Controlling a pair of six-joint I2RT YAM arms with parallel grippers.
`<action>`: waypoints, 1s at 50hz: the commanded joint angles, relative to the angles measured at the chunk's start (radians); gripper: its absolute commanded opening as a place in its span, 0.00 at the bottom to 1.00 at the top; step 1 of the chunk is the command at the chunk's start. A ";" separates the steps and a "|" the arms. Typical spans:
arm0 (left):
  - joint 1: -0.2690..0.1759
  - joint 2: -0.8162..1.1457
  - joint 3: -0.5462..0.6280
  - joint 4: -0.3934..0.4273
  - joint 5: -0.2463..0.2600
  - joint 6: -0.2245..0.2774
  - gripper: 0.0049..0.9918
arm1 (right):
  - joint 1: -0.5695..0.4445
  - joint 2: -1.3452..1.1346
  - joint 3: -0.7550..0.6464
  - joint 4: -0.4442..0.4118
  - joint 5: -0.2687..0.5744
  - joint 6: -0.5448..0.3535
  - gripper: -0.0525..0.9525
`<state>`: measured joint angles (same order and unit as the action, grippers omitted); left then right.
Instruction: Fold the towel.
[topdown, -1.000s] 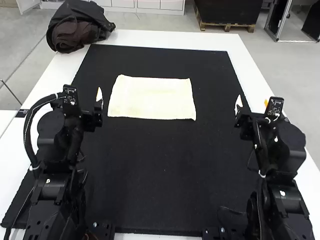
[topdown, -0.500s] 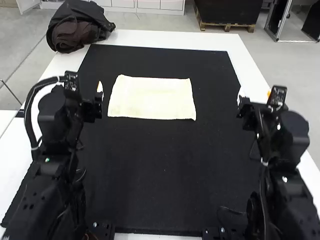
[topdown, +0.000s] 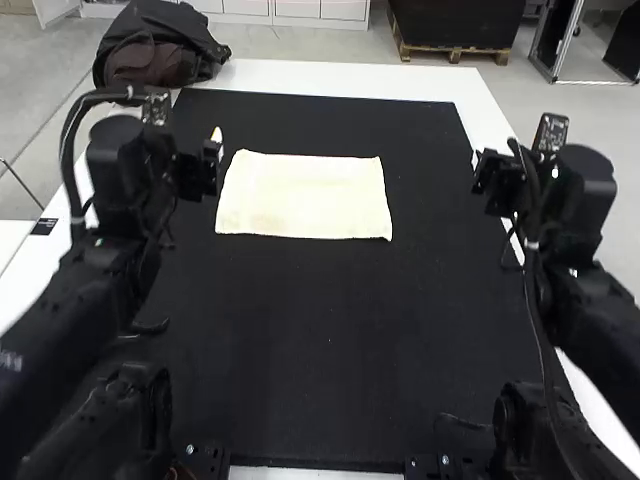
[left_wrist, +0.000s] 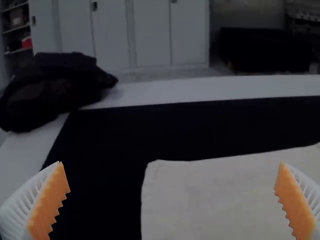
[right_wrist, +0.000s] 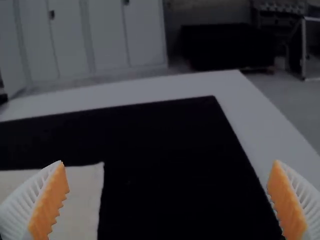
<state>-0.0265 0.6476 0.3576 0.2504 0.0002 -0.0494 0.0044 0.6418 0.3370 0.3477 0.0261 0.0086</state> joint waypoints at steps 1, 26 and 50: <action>-0.035 0.080 0.072 0.006 0.004 -0.052 0.98 | 0.009 0.078 0.085 0.004 -0.006 0.062 0.96; -0.085 0.477 0.297 0.078 0.000 -0.113 0.98 | 0.106 0.480 0.277 0.050 -0.051 0.126 0.96; -0.070 0.781 0.486 0.118 0.023 -0.138 0.98 | 0.135 0.861 0.473 0.117 -0.101 0.156 0.96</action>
<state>-0.1093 1.3972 0.7807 0.3634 0.0048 -0.1669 0.1207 1.4460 0.7437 0.4519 -0.0532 0.1486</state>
